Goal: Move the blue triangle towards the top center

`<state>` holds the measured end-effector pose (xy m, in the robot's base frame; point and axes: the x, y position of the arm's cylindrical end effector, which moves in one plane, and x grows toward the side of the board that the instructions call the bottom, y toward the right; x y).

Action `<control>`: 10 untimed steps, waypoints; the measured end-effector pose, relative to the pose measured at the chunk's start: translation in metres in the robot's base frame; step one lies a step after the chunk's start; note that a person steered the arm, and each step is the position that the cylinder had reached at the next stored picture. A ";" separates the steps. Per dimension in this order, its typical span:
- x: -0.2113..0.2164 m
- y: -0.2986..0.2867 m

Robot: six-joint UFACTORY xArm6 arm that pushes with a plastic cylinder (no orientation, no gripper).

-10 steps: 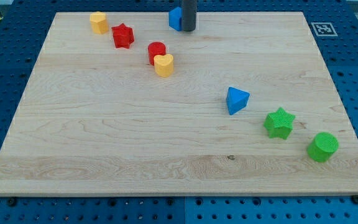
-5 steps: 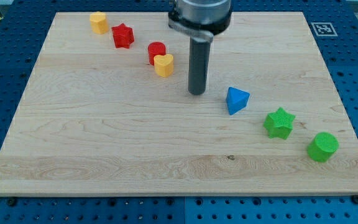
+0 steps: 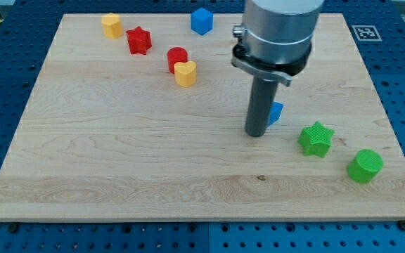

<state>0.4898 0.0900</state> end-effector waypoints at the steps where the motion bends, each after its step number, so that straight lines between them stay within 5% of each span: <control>1: -0.002 0.010; 3: -0.014 0.026; 10: -0.172 0.085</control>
